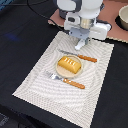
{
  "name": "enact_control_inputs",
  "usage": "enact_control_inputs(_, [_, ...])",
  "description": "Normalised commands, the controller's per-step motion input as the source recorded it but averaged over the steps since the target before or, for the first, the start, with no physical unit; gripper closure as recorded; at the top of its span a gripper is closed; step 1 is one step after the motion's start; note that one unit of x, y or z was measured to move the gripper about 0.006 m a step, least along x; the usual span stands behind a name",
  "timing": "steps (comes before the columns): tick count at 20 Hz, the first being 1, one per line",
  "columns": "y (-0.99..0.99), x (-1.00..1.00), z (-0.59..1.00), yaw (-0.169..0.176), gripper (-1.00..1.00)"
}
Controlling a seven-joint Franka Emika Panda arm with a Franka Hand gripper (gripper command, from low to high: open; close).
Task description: Interact with the objects in diverse but meaningful ways.
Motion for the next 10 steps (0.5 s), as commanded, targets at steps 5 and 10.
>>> enact_control_inputs(5, [0.25, -0.41, 0.59, -0.006, 1.00])
enact_control_inputs(10, [0.17, -0.72, 0.07, -0.028, 1.00])
